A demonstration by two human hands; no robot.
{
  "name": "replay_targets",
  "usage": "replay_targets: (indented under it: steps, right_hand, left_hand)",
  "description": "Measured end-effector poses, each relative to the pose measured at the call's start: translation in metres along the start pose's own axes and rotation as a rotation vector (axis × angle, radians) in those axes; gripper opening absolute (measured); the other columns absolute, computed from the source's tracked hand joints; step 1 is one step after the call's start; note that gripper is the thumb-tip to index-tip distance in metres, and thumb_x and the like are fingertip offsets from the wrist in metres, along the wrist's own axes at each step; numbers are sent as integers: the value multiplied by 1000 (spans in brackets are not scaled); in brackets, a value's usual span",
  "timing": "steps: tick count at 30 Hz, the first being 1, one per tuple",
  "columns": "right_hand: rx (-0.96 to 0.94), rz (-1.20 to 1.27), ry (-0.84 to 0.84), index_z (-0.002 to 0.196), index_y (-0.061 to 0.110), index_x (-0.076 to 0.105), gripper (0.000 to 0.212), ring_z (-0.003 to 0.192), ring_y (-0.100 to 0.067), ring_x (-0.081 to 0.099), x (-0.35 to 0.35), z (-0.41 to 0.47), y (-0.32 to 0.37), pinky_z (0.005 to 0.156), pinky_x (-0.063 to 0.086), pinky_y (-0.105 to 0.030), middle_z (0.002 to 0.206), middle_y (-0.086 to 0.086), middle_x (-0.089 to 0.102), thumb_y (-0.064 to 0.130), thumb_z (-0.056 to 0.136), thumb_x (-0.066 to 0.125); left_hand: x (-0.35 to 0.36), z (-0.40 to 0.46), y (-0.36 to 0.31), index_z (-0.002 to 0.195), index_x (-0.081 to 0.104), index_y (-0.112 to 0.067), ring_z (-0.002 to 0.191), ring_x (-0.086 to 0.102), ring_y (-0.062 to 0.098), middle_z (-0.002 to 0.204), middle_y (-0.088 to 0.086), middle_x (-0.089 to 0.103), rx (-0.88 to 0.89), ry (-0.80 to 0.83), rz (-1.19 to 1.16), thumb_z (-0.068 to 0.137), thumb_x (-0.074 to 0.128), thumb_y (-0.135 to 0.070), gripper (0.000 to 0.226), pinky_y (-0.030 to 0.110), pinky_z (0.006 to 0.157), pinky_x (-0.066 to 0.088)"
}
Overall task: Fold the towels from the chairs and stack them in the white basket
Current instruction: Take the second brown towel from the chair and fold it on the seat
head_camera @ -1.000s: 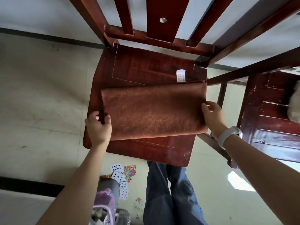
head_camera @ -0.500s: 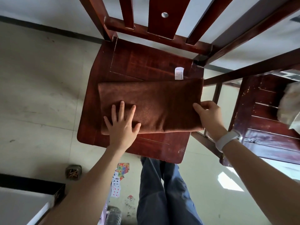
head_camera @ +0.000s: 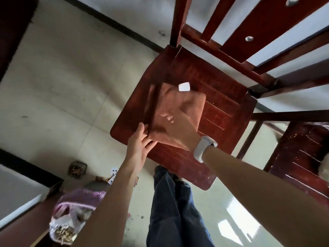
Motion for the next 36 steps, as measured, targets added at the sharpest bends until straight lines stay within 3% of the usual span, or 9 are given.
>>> replay_targets:
  steps: [4, 6, 10, 17, 22, 26, 30, 33, 36]
  right_hand:
    - [-177, -333, -370, 117, 8, 56, 32, 107, -32, 51, -37, 22, -8, 91, 44, -48, 116, -15, 56, 18, 92, 39]
    - [-218, -517, -385, 125, 14, 52, 36, 119, -30, 42, -50, 45, -10, 98, 37, -50, 128, -10, 49, 19, 91, 43]
    - [-128, -664, -98, 141, 18, 31, 48, 134, -27, 30, -50, 84, -10, 109, 25, -50, 143, -7, 40, 31, 95, 39]
    - [-55, -571, -29, 117, 22, 60, 35, 125, -31, 39, -34, 98, -4, 102, 35, -49, 125, -10, 51, 33, 87, 48]
    - [-106, -429, -162, 85, 22, 59, 12, 113, -25, 46, -37, 93, 5, 103, 32, -46, 102, -3, 54, 24, 84, 47]
    - [-220, -362, -234, 98, 16, 58, 18, 110, -21, 50, -39, 93, 12, 104, 30, -44, 100, 3, 55, 26, 86, 49]
    - [-260, -519, -243, 123, 19, 51, 36, 125, -22, 38, -33, 93, 13, 106, 23, -44, 129, -3, 47, 32, 90, 50]
    - [-538, -629, -398, 118, 14, 58, 33, 121, -26, 46, -32, 70, 12, 110, 18, -46, 123, -8, 54, 18, 88, 46]
    - [-777, -908, -344, 115, 12, 60, 37, 123, -28, 49, -17, 51, -13, 111, 19, -53, 122, -10, 60, 7, 80, 50]
  left_hand:
    - [0, 12, 2, 115, 59, -4, 98, 62, 26, 107, 14, 65, 230, -215, 536, 87, 59, -32, 39, 39, 88, 52]
    - [4, 13, -1, 112, 63, -4, 99, 62, 30, 107, 17, 67, 361, -328, 768, 86, 60, -28, 35, 35, 91, 48]
    - [9, 9, -5, 111, 64, -3, 104, 60, 27, 110, 15, 68, 503, -361, 715, 88, 56, -11, 26, 23, 88, 38]
    - [-3, 4, 5, 110, 63, -4, 104, 58, 18, 107, 5, 65, 528, -285, 554, 87, 54, -3, 25, 24, 92, 42]
    - [-5, 7, 1, 109, 63, -3, 96, 57, 14, 107, 9, 66, 538, -328, 505, 87, 54, -2, 24, 16, 87, 40]
    - [-12, 10, -5, 105, 65, -2, 97, 62, 25, 103, 14, 68, 526, -471, 490, 86, 57, -7, 21, 19, 85, 42]
    - [-15, 12, -4, 112, 60, -4, 104, 54, 32, 111, 19, 59, 509, -594, 759, 85, 57, -13, 28, 31, 88, 38]
    - [-6, 3, -8, 112, 59, -11, 105, 53, 32, 115, 13, 58, 751, -731, 1091, 80, 54, -15, 33, 41, 82, 41]
    - [22, 2, 5, 120, 55, -11, 119, 50, 28, 127, 10, 55, 1023, -474, 1459, 82, 46, -20, 40, 41, 95, 38]
Point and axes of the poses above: each hand's wrist, its own z-axis towards the middle knuckle, its own x-axis out of the palm, y = z × x, the point moved 4 cm from there along z, towards the middle knuckle
